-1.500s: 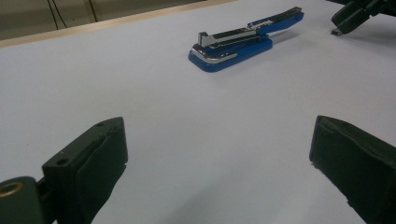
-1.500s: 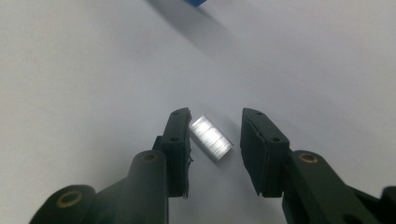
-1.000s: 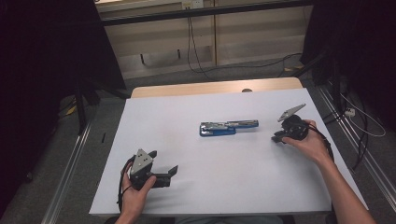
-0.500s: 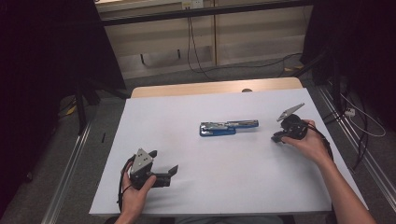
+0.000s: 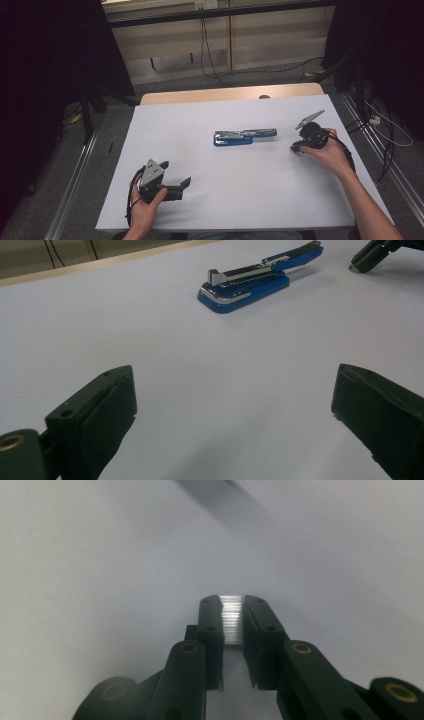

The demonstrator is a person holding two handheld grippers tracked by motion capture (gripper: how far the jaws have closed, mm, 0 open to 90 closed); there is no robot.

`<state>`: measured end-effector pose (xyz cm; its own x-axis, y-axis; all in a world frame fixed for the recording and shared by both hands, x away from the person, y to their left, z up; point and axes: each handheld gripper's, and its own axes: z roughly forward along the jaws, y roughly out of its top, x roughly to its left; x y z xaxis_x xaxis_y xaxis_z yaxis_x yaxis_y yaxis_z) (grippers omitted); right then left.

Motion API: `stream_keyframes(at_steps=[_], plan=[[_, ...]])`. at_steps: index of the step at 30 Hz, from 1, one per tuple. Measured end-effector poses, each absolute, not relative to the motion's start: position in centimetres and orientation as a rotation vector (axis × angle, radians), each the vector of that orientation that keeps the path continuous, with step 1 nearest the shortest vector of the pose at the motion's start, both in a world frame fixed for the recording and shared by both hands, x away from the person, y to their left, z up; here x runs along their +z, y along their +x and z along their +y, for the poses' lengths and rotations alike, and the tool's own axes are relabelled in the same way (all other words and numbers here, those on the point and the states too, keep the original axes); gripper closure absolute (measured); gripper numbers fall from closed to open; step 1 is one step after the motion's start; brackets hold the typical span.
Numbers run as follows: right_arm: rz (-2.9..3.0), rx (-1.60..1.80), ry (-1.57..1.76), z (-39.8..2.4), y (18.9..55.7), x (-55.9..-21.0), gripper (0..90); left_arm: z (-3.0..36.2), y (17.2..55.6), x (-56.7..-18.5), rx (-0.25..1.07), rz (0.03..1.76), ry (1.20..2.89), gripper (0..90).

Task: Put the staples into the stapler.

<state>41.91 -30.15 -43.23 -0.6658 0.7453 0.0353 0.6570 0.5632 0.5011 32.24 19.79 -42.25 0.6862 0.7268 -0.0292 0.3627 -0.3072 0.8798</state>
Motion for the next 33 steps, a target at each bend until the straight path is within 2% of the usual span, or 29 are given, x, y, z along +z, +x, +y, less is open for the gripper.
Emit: stream_keyframes(at_steps=[33], plan=[[2.574,0.845,1.183,-29.79,41.73,-42.91,79.4,20.19,32.36,-42.16,0.465,0.861,1.905,4.6]])
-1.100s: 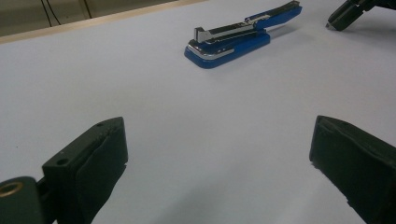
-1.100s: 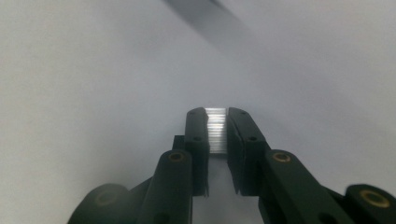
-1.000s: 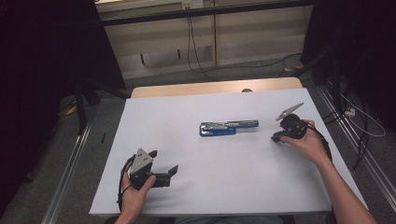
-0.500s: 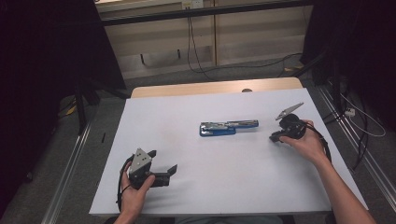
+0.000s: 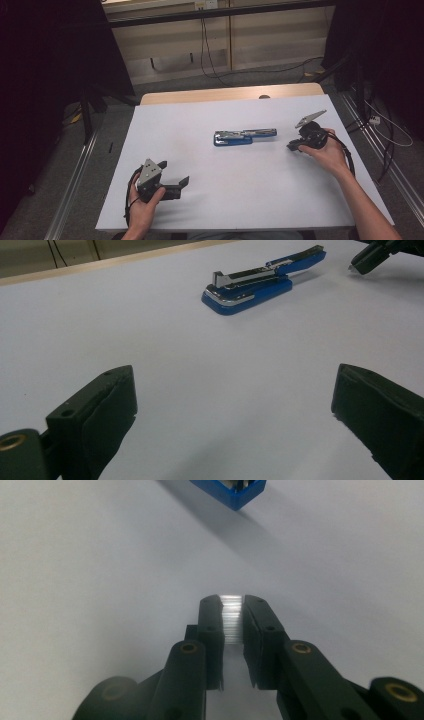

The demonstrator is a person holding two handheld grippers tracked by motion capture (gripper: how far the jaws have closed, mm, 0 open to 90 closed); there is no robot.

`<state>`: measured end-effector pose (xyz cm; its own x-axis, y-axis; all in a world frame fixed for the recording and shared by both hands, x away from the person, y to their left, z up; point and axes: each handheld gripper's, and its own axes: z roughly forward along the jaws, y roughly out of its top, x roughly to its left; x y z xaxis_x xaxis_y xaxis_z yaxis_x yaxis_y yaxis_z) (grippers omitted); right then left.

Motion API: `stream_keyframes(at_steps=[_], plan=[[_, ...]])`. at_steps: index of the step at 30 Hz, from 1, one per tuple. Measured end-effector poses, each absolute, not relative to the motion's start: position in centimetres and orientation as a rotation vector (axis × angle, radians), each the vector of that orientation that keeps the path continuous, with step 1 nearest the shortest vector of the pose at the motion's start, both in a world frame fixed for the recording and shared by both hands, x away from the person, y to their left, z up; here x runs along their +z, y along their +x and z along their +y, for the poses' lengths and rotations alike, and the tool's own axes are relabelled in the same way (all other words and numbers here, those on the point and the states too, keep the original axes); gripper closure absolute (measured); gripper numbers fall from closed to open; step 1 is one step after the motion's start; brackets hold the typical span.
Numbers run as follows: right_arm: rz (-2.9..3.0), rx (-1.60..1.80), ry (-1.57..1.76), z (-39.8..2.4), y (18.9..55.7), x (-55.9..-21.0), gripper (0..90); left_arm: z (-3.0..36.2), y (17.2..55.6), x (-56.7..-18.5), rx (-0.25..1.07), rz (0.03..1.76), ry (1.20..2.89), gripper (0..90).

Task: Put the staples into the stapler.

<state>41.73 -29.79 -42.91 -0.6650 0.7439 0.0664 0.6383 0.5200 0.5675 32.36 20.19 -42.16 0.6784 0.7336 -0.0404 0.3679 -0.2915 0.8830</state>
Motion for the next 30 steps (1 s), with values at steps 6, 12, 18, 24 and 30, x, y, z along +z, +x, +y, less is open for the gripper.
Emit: stream_keyframes(at_steps=[6,12,18,24,30], plan=[[2.545,0.910,1.159,-29.6,41.6,-42.5,79.4,20.2,32.4,-42.2,0.465,0.860,1.907,4.6],[2.537,0.931,1.144,-29.3,41.6,-42.3,79.4,20.3,32.4,-42.1,0.466,0.864,1.897,4.6],[2.498,0.944,1.126,-29.1,41.5,-41.8,79.4,20.2,32.4,-42.2,0.466,0.861,1.902,4.6],[2.483,0.993,1.117,-28.8,41.4,-41.5,79.4,20.2,32.4,-42.2,0.456,0.864,1.902,4.7],[2.483,1.025,1.089,-28.3,41.5,-41.4,79.4,20.2,32.5,-42.2,0.465,0.861,1.902,5.0]])
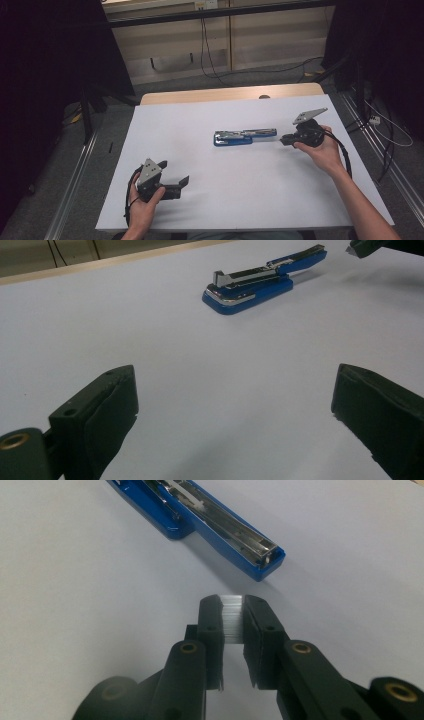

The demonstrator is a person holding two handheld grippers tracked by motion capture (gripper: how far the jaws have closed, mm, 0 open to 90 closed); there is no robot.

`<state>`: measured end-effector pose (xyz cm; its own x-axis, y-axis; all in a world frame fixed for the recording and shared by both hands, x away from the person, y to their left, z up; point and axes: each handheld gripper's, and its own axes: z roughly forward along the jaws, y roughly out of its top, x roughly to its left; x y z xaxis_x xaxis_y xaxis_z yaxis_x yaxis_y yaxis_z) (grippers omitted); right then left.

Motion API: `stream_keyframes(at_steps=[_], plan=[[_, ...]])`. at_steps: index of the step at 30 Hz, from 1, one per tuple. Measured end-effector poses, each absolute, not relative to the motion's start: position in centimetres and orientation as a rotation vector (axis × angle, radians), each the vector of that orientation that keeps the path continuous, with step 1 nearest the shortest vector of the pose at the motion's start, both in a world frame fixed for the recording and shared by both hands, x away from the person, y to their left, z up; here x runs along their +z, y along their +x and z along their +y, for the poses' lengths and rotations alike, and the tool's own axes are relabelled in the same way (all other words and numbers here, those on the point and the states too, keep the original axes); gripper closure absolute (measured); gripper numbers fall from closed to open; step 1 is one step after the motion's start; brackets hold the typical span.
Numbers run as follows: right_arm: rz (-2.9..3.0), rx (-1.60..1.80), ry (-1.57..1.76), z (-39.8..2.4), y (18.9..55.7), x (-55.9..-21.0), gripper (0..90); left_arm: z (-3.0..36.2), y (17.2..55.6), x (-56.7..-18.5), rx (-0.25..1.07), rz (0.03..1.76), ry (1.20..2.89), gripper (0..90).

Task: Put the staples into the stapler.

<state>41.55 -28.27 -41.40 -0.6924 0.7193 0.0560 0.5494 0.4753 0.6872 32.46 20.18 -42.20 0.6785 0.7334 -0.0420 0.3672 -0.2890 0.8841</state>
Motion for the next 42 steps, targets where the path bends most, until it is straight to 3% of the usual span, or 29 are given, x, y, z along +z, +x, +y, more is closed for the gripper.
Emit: stream_keyframes(at_steps=[21,42], plan=[[2.459,1.111,0.998,-27.0,41.8,-39.8,79.4,20.3,32.7,-42.4,0.485,0.881,1.910,4.4],[2.481,1.177,0.895,-23.1,43.4,-38.3,79.4,20.4,32.7,-42.3,0.481,0.877,1.907,4.4]])
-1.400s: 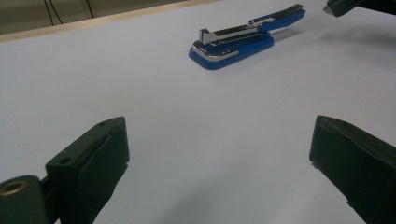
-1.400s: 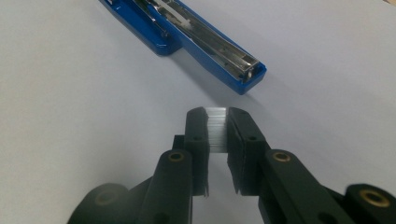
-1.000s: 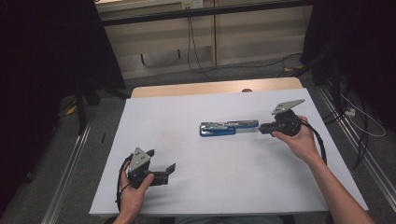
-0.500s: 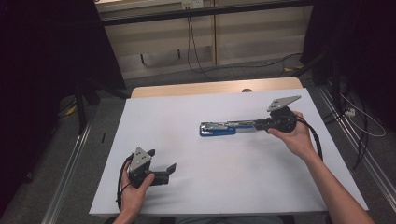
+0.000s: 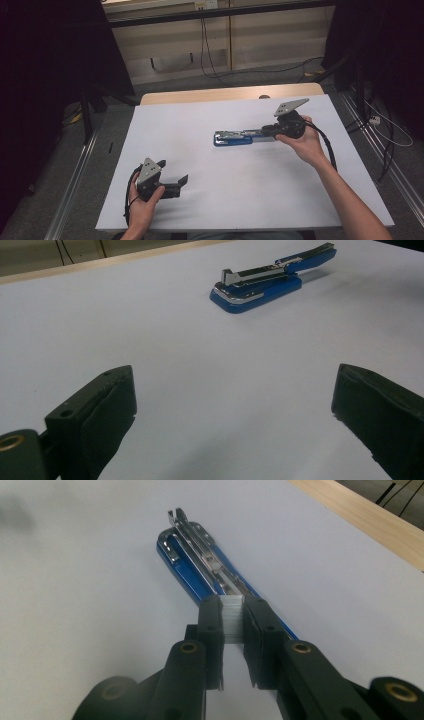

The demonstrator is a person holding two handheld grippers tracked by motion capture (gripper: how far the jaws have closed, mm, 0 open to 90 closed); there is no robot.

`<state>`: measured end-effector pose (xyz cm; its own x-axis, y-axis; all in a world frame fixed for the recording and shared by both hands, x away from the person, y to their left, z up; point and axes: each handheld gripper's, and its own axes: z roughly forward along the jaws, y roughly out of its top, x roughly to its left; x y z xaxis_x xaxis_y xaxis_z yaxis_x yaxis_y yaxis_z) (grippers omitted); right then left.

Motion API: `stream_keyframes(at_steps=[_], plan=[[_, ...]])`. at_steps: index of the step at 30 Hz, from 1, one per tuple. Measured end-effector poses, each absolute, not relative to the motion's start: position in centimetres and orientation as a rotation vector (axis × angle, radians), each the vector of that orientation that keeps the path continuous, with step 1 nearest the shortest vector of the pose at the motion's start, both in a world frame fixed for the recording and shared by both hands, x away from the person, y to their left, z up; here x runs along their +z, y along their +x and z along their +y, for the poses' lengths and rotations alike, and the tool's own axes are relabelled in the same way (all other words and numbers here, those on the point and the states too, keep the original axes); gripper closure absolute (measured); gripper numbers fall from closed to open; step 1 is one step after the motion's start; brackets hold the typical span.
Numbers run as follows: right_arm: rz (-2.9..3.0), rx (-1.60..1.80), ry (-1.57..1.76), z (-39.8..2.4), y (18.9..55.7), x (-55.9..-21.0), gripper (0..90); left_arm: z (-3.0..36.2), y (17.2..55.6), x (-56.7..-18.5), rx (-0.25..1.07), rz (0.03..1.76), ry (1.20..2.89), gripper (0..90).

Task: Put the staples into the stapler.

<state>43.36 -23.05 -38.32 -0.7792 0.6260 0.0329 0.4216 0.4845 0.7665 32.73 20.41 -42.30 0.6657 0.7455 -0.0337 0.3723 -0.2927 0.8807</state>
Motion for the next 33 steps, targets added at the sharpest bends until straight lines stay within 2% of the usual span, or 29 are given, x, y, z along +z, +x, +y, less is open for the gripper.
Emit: stream_keyframes(at_steps=[33], plan=[[2.549,1.193,0.791,-18.2,46.2,-37.2,79.5,20.5,32.8,-42.4,0.470,0.884,1.904,4.4]])
